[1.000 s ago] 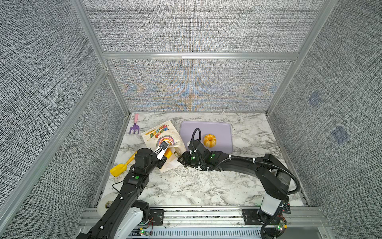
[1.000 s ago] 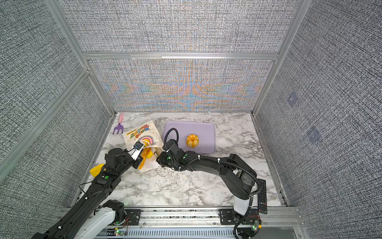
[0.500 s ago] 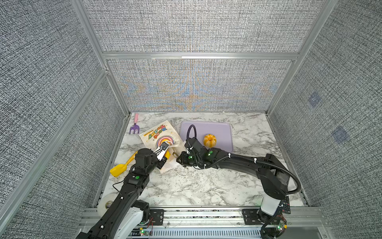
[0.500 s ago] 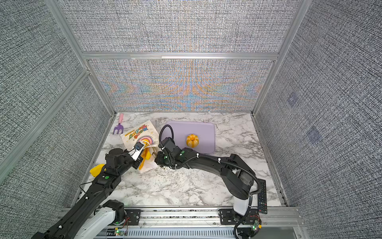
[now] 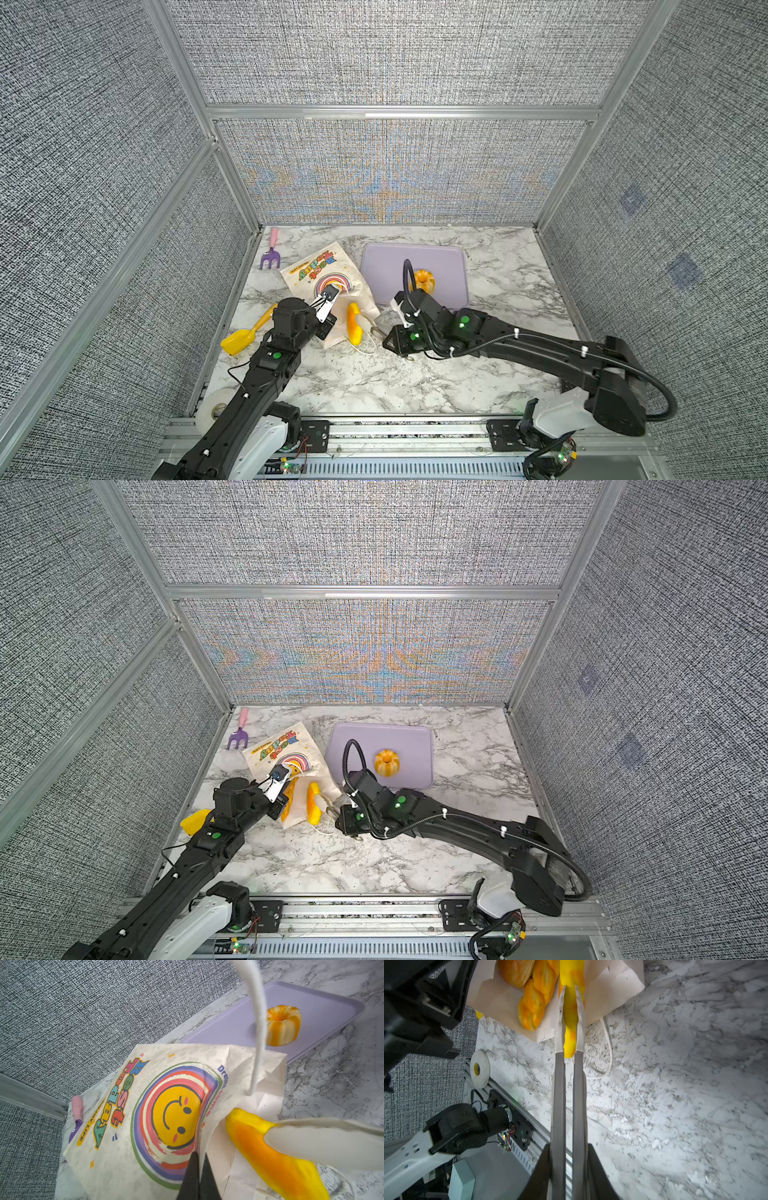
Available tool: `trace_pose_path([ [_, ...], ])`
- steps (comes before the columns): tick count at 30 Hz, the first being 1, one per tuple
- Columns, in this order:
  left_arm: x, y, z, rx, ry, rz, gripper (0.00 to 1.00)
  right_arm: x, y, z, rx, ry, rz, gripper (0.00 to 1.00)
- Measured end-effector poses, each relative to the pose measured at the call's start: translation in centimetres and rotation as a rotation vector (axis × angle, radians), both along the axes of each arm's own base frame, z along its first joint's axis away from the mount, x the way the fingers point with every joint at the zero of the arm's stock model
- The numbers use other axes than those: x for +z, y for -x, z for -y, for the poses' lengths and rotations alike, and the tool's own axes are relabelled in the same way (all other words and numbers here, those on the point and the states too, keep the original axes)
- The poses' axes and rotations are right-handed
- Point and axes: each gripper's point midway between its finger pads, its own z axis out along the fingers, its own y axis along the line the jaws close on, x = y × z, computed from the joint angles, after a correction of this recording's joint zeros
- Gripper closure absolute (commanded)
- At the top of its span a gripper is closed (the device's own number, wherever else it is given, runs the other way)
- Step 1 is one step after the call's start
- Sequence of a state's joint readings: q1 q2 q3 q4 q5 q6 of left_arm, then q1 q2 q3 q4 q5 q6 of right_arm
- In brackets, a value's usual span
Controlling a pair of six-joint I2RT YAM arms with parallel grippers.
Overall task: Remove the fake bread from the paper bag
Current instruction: 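Pull the long yellow bread out of the bag with the tongs, then carry the yellow bread over the tray and open the tongs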
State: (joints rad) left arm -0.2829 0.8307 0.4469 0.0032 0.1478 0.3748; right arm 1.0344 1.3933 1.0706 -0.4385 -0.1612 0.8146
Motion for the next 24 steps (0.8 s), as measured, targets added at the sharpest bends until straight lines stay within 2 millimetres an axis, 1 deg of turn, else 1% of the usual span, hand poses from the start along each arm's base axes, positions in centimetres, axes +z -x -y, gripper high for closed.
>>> trace_pose_path([
  [3,0.1,-0.1,-0.1,0.015,0.01,0.001,1.0,2.3,1.1,2.5,-0.013,-0.023,0.034,1.0],
  [4,0.2,-0.1,-0.2,0.022,0.016,0.004,1.0,3.3,1.4,3.5,-0.022,-0.036,0.053,1.0],
  [7,0.4,-0.2,-0.2,0.033,0.038,0.013,1.0,6.0,2.1,6.0,-0.044,-0.069,0.106,1.0],
  [9,0.3,-0.2,-0.2,0.039,0.051,0.008,1.0,7.3,2.5,7.4,-0.058,-0.077,0.124,1.0],
  [11,0.3,-0.3,-0.2,0.042,0.059,0.006,1.0,9.0,2.6,9.2,-0.086,-0.079,0.157,1.0],
  [13,0.2,-0.3,-0.2,0.045,0.062,0.004,1.0,10.6,2.3,10.9,-0.124,-0.071,0.199,1.0],
  [16,0.3,-0.3,-0.2,0.045,0.062,0.005,1.0,12.1,0.6,14.1,-0.234,-0.011,0.254,1.0],
  [18,0.3,-0.3,-0.2,0.044,0.062,0.006,1.0,12.1,-0.9,16.1,-0.302,0.063,0.269,1.0],
  [20,0.3,-0.3,-0.2,0.044,0.063,0.006,1.0,11.6,-2.8,18.3,-0.373,0.156,0.272,1.0],
  [22,0.3,-0.3,-0.2,0.043,0.063,0.006,1.0,10.7,-4.6,20.0,-0.417,0.256,0.267,1.0],
  [24,0.3,-0.3,-0.2,0.043,0.063,0.007,1.0,9.8,-6.1,20.9,-0.431,0.347,0.268,1.0],
])
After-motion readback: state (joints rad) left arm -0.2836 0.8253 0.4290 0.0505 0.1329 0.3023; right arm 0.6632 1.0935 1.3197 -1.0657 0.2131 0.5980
